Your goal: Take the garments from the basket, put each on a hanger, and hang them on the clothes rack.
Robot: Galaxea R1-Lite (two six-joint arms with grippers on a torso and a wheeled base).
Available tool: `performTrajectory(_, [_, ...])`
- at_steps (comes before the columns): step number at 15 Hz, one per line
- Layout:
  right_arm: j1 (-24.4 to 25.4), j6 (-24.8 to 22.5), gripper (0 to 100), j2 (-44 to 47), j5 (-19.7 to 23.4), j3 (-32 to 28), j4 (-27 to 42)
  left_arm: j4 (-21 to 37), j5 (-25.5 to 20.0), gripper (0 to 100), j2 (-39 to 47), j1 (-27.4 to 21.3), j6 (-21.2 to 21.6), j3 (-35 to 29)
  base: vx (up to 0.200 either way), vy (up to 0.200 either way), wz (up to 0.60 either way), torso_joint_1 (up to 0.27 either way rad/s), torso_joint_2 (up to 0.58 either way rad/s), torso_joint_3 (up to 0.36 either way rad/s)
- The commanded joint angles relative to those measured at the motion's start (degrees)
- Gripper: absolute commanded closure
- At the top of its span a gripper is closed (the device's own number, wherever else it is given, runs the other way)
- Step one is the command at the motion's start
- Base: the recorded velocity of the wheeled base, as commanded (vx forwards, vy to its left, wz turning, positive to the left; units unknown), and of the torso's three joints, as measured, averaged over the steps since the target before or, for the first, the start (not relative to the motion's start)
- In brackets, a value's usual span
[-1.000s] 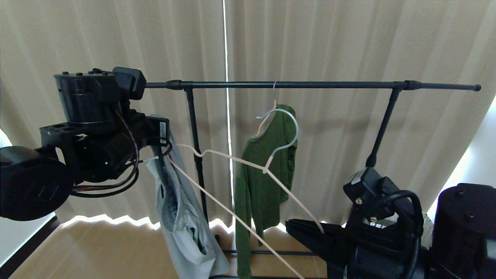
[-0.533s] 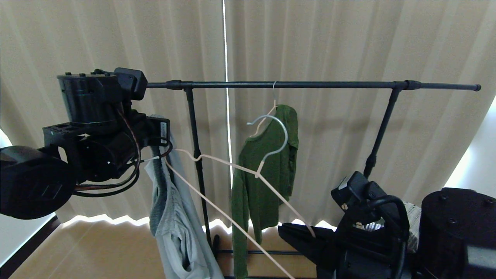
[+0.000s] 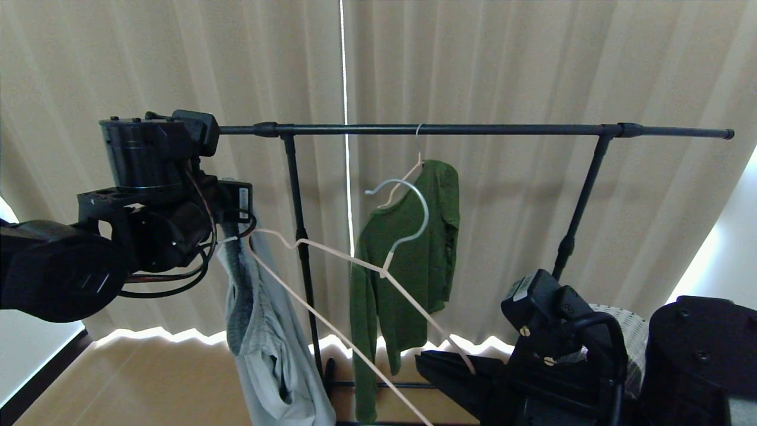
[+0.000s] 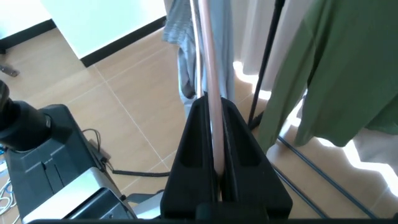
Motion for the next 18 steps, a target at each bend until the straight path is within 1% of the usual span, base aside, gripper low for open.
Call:
performTrajectory(1, [0.15, 0.03, 100, 0.35, 0.07, -0.07, 0.02, -0.02, 0.05, 100, -0.04, -0.04, 0.08, -0.11, 0.0, 0.0, 0.0, 0.0, 0.0, 0.0])
performTrajectory(3, [2.26, 0.12, 100, -0.44, -0.02, 0.1, 0.11, -0.02, 0.05, 100, 0.84, 0.31, 0.0, -0.82, 0.0, 0.0, 0.0, 0.0, 0.0, 0.0])
performTrajectory(9, [2.43, 0.12, 100, 1.14, -0.02, -0.51, -0.07, -0.02, 0.05, 100, 0.93, 0.05, 0.0, -1.08, 0.0, 0.0, 0.0, 0.0, 0.0, 0.0])
performTrajectory(11, [1.11, 0.38, 100, 3.08, -0.1, -2.45, 0.02, -0.02, 0.14, 100, 0.49, -0.13, -0.09, -0.82, 0.0, 0.0, 0.0, 0.0, 0.0, 0.0])
performTrajectory(15, [-3.9, 0.82, 100, 7.91, -0.1, -6.66, -0.07, 0.06, 0.14, 100, -3.2, -1.27, 0.08, 1.2, 0.0, 0.0, 0.0, 0.0, 0.0, 0.0])
performTrajectory(18, [-4.16, 1.62, 100, 8.35, -0.28, -7.02, -0.07, -0.02, 0.14, 100, -3.55, -1.45, 0.26, 1.29, 0.0, 0.0, 0.0, 0.0, 0.0, 0.0])
